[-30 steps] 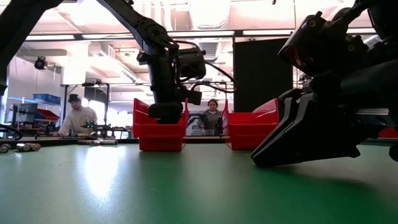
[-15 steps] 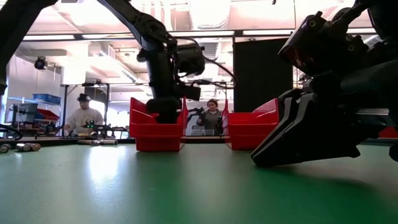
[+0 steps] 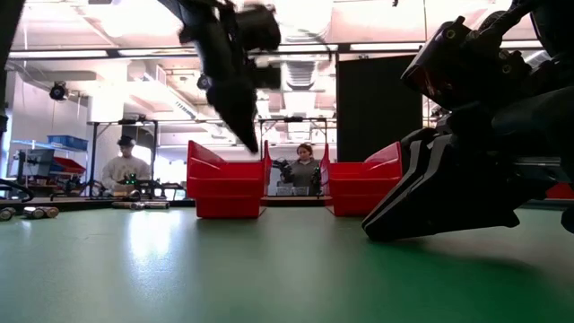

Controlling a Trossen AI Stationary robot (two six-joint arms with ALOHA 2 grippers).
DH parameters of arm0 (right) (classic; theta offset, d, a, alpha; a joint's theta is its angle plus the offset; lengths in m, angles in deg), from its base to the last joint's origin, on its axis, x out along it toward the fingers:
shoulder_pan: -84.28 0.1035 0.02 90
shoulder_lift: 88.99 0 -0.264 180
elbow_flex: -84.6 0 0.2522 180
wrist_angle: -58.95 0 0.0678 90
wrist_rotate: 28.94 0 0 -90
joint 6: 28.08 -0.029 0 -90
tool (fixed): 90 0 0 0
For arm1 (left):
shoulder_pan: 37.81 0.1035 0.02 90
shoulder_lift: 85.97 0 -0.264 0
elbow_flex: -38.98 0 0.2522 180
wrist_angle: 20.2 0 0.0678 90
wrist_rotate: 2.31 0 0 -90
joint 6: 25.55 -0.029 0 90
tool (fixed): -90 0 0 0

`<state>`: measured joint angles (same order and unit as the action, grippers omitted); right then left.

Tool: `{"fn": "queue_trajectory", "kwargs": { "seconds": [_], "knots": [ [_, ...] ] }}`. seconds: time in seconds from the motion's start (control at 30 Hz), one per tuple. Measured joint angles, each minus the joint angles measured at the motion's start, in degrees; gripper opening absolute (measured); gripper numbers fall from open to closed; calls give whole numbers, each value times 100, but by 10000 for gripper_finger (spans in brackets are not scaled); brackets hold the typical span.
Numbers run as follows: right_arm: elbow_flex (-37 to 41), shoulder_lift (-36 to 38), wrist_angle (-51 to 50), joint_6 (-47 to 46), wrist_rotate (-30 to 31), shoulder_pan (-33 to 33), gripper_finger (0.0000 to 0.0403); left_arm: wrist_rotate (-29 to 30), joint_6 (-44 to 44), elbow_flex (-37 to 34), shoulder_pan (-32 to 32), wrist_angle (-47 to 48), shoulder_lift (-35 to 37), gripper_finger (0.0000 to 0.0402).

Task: Sort batteries
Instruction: Put the black battery into the left red bin

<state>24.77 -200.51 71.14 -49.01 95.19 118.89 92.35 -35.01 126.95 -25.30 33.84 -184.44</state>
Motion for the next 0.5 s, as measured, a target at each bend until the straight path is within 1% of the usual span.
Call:
{"fn": "queue_trajectory", "kwargs": {
  "seconds": [0.2,0.3,0.5],
  "knots": [
    [0,0,0,0,0,0,52,-532,638,4,-383,280,809,146],
    [0,0,-2,-1,-2,0,52,-734,1147,11,-640,709,1159,146],
    [0,0,-2,-5,-2,0,52,-743,2161,-59,-1299,1730,1644,146]
  ]
}}
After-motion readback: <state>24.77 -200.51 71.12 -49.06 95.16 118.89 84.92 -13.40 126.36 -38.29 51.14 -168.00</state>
